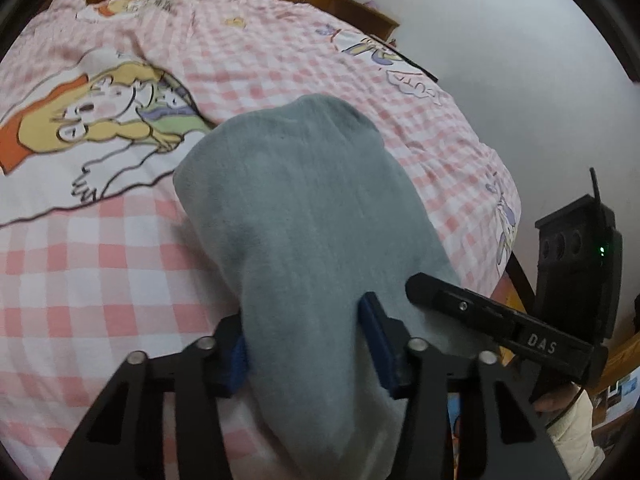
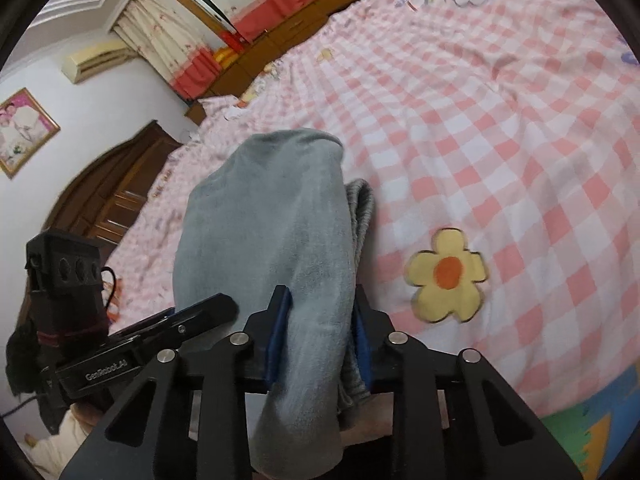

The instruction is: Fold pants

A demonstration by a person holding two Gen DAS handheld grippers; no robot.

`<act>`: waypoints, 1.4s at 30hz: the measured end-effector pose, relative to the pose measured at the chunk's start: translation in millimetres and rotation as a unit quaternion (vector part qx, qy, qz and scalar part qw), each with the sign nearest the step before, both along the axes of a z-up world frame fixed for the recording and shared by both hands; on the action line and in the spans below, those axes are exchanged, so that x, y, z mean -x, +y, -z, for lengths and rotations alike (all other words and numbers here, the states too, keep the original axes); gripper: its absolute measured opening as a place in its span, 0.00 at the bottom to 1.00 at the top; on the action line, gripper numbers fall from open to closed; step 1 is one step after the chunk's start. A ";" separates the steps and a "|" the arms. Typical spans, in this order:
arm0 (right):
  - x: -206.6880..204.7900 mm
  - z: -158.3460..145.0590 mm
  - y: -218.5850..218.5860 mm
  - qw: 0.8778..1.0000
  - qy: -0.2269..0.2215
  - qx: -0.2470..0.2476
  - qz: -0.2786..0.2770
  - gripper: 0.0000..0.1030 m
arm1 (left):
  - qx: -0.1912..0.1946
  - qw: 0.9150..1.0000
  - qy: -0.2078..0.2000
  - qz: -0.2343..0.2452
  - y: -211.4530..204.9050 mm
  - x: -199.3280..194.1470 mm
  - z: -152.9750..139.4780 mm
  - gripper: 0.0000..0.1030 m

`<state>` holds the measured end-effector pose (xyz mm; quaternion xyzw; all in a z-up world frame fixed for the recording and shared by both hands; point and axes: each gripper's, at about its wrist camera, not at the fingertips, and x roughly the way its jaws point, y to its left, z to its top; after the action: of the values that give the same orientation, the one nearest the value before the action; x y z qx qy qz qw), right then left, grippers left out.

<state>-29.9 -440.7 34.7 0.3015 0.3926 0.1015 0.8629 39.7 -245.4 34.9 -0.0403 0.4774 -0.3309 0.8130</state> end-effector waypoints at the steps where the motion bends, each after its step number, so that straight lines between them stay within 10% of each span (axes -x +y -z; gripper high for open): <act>1: 4.1 -8.1 7.3 1.000 -0.011 -0.001 -0.007 0.29 | 0.003 1.000 -0.005 0.003 2.0 1.8 -4.3 0.40; 9: -13.4 -49.5 87.0 0.995 -0.066 -0.016 -0.073 0.29 | 0.012 0.998 -0.064 -0.003 40.9 16.7 -54.7 0.33; 20: -116.0 -48.9 250.5 0.981 -0.050 -0.043 -0.182 0.29 | -0.059 0.983 -0.120 -0.124 200.0 -10.7 -96.8 0.33; 32: -170.4 13.3 258.3 0.987 0.019 0.025 -0.158 0.27 | -0.002 0.981 -0.008 -0.193 305.5 -92.6 2.3 0.42; 42: -131.1 -56.2 282.5 0.975 -0.051 0.058 -0.210 0.27 | -0.011 0.978 -0.080 -0.192 319.0 -62.4 -49.1 0.47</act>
<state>101.2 -158.2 91.0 0.1563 0.4078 0.2728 0.8573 102.1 73.7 84.0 -0.0956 0.3977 -0.1652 0.8974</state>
